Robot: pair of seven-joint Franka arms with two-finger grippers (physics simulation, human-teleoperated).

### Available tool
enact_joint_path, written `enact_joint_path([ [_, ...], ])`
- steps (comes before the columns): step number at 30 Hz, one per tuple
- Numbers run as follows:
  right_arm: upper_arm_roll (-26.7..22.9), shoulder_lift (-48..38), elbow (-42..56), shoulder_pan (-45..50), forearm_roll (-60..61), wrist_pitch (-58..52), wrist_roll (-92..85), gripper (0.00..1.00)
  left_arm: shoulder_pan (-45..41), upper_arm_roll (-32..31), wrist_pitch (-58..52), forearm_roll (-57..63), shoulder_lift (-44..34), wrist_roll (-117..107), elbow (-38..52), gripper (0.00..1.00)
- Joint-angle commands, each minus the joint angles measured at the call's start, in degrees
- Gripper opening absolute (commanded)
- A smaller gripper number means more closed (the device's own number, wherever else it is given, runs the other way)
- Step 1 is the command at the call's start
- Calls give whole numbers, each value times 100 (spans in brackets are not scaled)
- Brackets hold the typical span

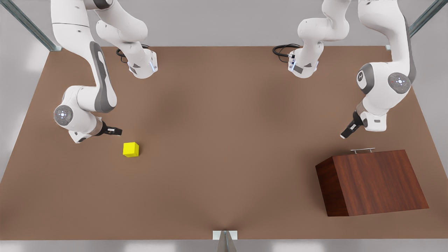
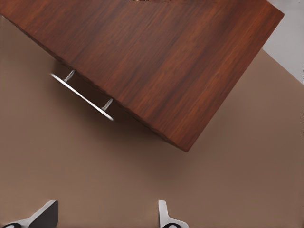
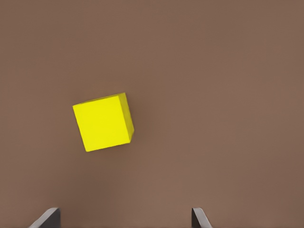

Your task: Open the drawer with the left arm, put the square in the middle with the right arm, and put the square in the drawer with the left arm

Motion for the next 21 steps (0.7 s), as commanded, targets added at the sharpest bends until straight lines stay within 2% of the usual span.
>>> enact_joint_path([
  [1,-4,35,-179,115,-97,1240,-436,100,-45,23,1242,27,-70,-5620,-253,100],
  [5,-4,501,-223,309,-150,1749,-41,100,-45,216,1823,44,-412,-5884,-983,100],
  [11,4,1081,-320,265,-35,2707,364,100,-36,410,2245,53,-430,-6069,-1361,100],
  [21,127,1310,-232,300,325,2760,329,100,60,480,2807,71,-52,-6060,-1563,100],
])
